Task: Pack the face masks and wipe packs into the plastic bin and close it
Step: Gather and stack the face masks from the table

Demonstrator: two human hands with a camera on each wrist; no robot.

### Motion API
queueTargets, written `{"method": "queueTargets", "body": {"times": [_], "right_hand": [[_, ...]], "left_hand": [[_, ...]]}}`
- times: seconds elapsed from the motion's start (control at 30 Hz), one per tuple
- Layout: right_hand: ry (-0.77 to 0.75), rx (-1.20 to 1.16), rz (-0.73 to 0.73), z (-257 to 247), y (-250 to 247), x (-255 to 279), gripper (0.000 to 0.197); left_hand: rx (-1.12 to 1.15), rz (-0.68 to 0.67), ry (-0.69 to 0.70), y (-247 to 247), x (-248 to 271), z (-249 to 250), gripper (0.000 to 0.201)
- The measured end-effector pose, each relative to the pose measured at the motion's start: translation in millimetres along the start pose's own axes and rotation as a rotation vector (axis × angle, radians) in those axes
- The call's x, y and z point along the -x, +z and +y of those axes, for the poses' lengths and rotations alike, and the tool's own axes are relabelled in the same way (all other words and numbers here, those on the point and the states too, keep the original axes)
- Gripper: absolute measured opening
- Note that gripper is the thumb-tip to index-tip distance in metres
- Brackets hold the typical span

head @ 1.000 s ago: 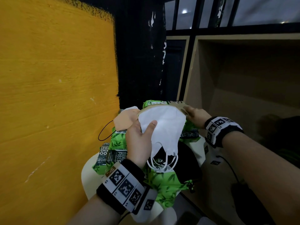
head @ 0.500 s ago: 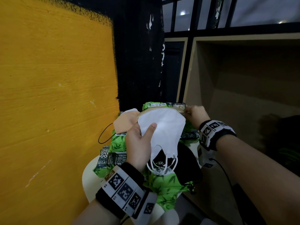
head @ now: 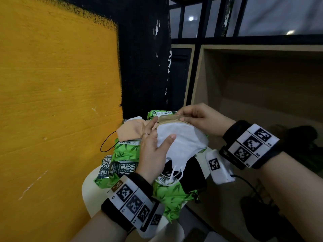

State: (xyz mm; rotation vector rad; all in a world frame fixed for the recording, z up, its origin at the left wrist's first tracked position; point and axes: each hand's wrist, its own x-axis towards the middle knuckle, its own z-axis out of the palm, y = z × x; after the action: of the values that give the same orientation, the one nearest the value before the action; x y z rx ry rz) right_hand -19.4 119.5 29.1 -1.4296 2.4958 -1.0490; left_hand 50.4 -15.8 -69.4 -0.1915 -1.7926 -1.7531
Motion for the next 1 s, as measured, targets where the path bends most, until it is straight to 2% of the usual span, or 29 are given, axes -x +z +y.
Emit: {"method": "queueTargets", "body": {"times": [0.13, 0.23, 0.3, 0.43, 0.53, 0.6, 0.63, 0.7, 0.77, 0.83, 0.93, 1.0], "right_hand": [[0.067, -0.071, -0.119, -4, -3, 3, 0.024], [0.093, -0.143, -0.115, -3, -2, 3, 0.028], [0.095, -0.198, -0.090, 0, -1, 2, 0.029], [0.092, -0.300, -0.020, -1, 0, 0, 0.028], [0.123, -0.317, 0.181, 9, -6, -10, 0.026], [0.174, -0.243, 0.275, 24, -9, -21, 0.024], [0.217, -0.121, 0.287, 31, -11, -26, 0.022], [0.313, 0.245, 0.208, 45, -9, -37, 0.021], [0.377, 0.536, 0.087, 57, -2, -47, 0.031], [0.382, 0.588, -0.010, 67, 10, -54, 0.039], [0.350, 0.509, -0.139, 80, 27, -62, 0.046], [0.321, 0.530, -0.166, 88, 35, -66, 0.052]], "left_hand": [[0.009, -0.002, -0.013, -1, 9, 13, 0.045], [0.045, 0.018, -0.041, -3, 12, 14, 0.021], [0.058, 0.028, -0.048, -3, 12, 16, 0.012], [0.122, 0.096, -0.062, -7, 8, 18, 0.027], [0.196, 0.216, -0.117, -14, 6, 17, 0.038], [0.204, 0.262, -0.142, -19, 6, 17, 0.048], [0.195, 0.271, -0.142, -22, 5, 15, 0.045], [0.146, 0.272, -0.128, -28, 4, 10, 0.027], [0.096, 0.274, -0.126, -31, 4, 7, 0.019], [0.065, 0.277, -0.126, -34, 3, 4, 0.021], [0.033, 0.275, -0.133, -37, 1, 0, 0.018], [0.017, 0.271, -0.146, -37, -1, -3, 0.018]]}}
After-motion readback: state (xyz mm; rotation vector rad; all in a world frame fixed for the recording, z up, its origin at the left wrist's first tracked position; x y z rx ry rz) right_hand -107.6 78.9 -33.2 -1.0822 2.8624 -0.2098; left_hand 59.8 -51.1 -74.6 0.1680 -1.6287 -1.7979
